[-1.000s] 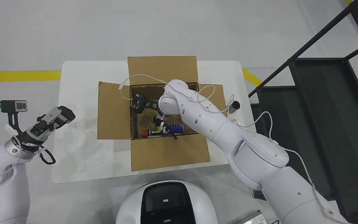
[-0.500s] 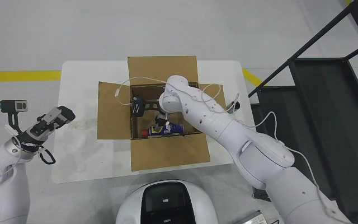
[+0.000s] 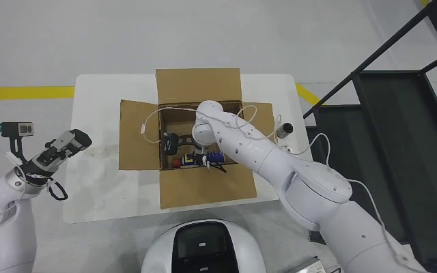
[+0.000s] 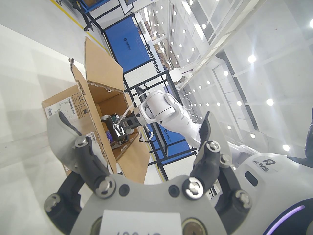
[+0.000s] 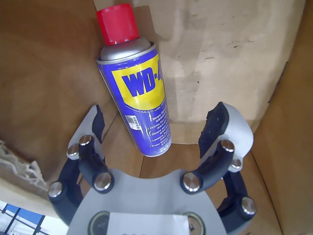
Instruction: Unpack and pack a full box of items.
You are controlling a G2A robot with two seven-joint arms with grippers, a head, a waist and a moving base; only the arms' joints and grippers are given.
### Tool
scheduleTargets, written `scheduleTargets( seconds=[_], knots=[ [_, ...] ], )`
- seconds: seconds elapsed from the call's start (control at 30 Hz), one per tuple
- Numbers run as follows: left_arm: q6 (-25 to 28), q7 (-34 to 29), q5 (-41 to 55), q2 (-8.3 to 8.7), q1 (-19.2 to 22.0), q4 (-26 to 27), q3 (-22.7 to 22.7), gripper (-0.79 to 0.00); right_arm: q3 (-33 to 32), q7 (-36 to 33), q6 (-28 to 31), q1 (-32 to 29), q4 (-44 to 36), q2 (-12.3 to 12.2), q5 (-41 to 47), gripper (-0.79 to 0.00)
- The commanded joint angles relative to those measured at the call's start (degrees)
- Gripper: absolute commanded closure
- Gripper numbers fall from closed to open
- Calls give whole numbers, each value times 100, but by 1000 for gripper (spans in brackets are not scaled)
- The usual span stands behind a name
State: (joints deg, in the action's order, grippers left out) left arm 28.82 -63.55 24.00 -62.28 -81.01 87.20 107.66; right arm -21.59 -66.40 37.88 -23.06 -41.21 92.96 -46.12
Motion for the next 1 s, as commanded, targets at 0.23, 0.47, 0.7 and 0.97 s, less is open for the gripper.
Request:
scheduleTargets(
  seconds=[0.23,0.47,0.7,0.97],
  knots=[
    [0,0,0,0,0,0,0,-785,347,258,258,225,1031,393,246,-785],
    [0,0,0,0,0,0,0,-785,493,502,502,356,1656,661,258,-80],
    [0,0,0,0,0,0,0,-785,516,667,622,425,2133,867,269,0],
    [0,0,0,0,0,0,0,-785,464,1088,636,618,2469,943,178,0]
  ],
)
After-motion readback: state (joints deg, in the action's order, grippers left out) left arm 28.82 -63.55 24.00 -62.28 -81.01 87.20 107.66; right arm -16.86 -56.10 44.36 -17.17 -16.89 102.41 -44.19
